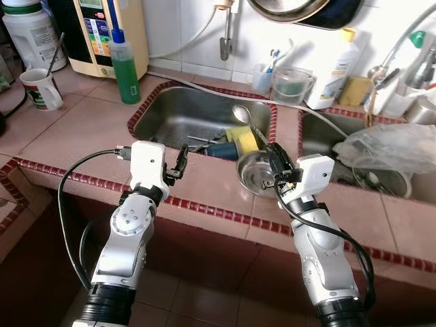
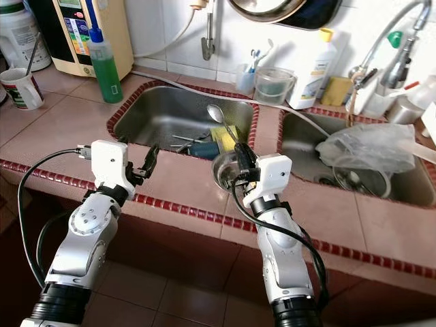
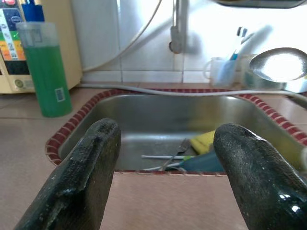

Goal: Kitchen organization

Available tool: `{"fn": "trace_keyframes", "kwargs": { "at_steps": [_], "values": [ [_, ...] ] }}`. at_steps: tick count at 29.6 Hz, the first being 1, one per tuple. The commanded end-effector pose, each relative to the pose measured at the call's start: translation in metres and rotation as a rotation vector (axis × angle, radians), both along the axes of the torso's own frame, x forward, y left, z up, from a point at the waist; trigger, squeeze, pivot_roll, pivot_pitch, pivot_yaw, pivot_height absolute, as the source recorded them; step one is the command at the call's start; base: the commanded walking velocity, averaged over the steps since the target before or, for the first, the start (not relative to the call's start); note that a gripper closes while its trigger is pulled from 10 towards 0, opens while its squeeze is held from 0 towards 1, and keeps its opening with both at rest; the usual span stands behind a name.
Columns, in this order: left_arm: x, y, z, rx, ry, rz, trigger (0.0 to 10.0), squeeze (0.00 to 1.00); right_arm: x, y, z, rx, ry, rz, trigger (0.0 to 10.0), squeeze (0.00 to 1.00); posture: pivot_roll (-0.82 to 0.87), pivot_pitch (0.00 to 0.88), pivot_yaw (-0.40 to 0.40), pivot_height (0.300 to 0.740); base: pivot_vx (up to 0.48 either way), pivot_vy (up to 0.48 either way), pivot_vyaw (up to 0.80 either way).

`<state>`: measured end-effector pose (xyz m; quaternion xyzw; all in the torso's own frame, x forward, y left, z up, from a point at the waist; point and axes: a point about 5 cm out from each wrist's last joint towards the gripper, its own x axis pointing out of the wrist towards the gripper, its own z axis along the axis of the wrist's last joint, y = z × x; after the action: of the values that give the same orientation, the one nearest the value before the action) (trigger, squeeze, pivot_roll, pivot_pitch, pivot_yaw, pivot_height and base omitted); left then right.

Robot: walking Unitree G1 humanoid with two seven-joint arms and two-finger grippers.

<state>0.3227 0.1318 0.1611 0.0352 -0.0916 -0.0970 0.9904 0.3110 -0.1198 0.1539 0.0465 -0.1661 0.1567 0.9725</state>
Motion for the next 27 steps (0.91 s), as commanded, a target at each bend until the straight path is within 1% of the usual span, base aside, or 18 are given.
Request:
{"fn": "trace_keyframes", "kwargs": {
  "at_steps": [1,16,27],
  "values": [
    [0.0007,-0.0054,0.0017,-0.006,-0.003,-0.025,10.0,0.00,-0.0005,0.0000,0.0020,-0.009,-0.014,0.001,10.0,0.00,-0.01,0.046,-0.039,0.740,0.364,0.000,0.00],
    [-0.0008,-0.0073,-0.0005,-0.003,0.002,-0.036,10.0,0.00,-0.0014,0.0022,0.0006,-0.017,-0.011,0.017,10.0,0.00,-0.01,0.036,-0.046,0.740,0.365,0.000,0.00],
    [-0.0019,-0.0100,-0.0009,-0.008,-0.001,-0.049,10.0,0.00,-0.0023,0.0007,-0.0007,-0.026,-0.006,0.019,10.0,0.00,-0.02,0.043,-0.050,0.740,0.345,0.000,0.00]
  ]
}}
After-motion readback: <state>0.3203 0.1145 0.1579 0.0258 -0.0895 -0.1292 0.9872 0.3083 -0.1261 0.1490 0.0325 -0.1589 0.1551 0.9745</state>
